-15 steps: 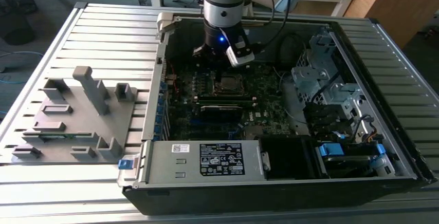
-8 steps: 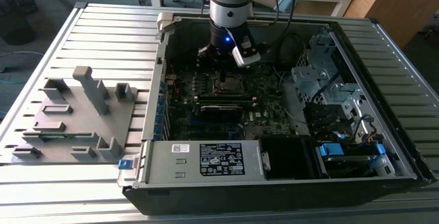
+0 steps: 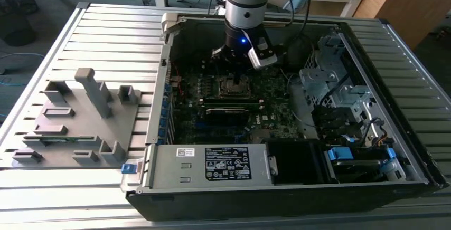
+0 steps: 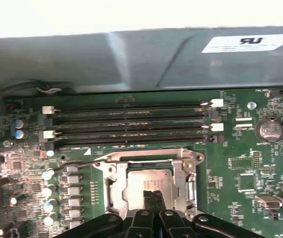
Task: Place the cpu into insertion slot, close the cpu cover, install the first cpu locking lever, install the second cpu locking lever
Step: 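Close the cpu cover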
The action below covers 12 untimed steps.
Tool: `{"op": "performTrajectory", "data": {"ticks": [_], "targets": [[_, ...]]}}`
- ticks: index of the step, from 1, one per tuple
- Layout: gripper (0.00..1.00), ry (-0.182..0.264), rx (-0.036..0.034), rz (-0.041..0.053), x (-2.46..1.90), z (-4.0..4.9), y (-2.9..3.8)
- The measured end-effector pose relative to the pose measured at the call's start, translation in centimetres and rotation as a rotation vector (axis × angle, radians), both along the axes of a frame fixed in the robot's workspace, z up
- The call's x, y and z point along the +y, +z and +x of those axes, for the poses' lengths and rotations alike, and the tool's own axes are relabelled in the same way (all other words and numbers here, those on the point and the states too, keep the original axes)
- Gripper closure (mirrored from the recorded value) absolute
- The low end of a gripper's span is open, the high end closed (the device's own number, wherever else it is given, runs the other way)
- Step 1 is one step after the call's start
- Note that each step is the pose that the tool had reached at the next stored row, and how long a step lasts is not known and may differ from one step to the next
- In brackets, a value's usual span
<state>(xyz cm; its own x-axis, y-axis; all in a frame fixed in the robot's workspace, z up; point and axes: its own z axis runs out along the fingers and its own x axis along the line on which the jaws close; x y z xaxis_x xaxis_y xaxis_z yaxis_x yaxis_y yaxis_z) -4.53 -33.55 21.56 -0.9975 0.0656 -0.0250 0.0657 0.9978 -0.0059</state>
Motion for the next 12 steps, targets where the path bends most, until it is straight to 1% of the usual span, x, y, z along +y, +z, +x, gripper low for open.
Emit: {"op": "performTrajectory", "data": {"ticks": [3,9,12], "targets": [[0.9,0.0,0.0,-0.0001,0.01,0.02,0.01],[0.9,0.0,0.0,0.0,0.01,0.03,0.36],[0.9,0.0,0.0,0.0,0.01,0.03,0.37]]}}
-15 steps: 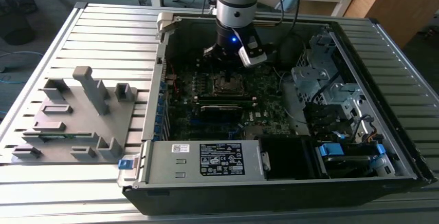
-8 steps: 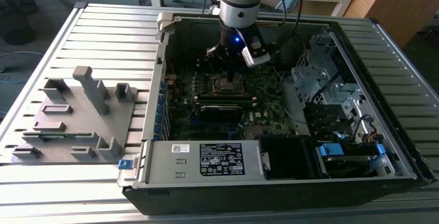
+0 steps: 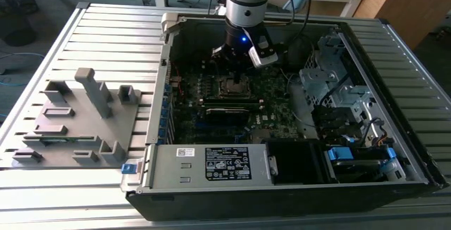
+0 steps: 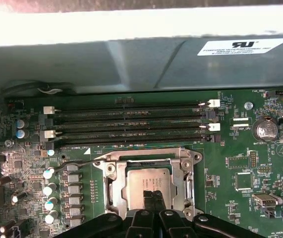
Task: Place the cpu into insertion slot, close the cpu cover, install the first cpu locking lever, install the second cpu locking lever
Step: 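Close the cpu cover, then install the first cpu locking lever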
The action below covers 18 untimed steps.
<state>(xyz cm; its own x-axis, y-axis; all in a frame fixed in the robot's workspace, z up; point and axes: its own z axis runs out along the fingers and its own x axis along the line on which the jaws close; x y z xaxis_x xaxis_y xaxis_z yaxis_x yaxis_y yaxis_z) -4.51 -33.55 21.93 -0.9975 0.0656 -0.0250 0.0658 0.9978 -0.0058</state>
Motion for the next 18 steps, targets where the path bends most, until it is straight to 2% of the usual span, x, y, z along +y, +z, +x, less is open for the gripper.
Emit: {"op": "performTrajectory", "data": {"ticks": [18], "targets": [[0.9,0.0,0.0,-0.0022,0.04,0.0,0.2]]}}
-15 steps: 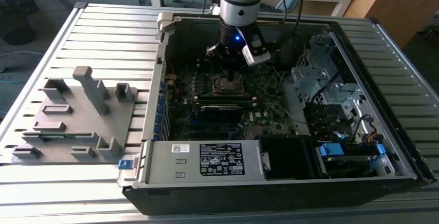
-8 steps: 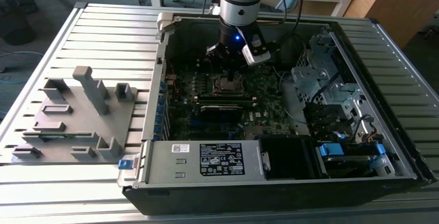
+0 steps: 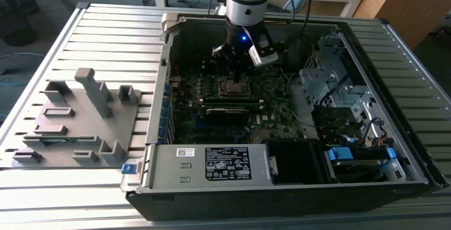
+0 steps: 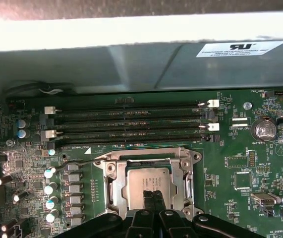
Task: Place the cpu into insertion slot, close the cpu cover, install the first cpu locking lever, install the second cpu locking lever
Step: 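Install the first cpu locking lever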
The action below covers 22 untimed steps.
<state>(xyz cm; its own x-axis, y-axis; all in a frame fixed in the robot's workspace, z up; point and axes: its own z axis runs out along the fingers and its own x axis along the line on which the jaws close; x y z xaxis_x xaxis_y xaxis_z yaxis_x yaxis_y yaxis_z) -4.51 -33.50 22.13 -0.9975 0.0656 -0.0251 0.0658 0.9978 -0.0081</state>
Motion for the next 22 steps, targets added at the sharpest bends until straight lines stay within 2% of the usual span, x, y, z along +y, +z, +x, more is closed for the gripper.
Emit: {"op": "performTrajectory", "data": {"ticks": [22], "targets": [[0.9,0.0,0.0002,-0.0006,0.0,0.0,0.32]]}}
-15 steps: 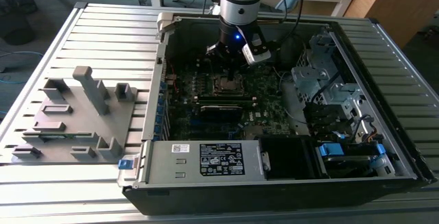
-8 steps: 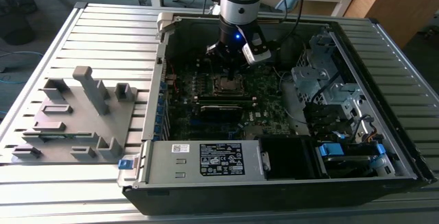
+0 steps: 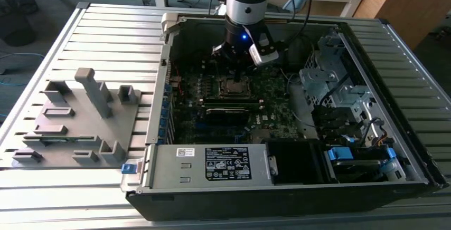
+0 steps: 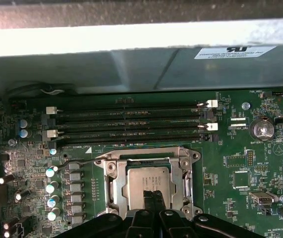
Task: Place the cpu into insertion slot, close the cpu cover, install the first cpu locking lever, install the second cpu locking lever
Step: 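Install the first cpu locking lever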
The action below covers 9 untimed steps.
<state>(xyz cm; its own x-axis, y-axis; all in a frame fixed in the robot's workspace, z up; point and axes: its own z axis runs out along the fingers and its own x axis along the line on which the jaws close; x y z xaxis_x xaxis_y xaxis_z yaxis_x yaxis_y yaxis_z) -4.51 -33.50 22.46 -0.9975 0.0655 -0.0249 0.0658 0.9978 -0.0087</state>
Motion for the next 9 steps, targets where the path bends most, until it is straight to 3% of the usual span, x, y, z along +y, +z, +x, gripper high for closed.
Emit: {"op": "performTrajectory", "data": {"ticks": [9], "targets": [[0.9,0.0,-0.0003,0.0004,0.01,0.0,0.22]]}}
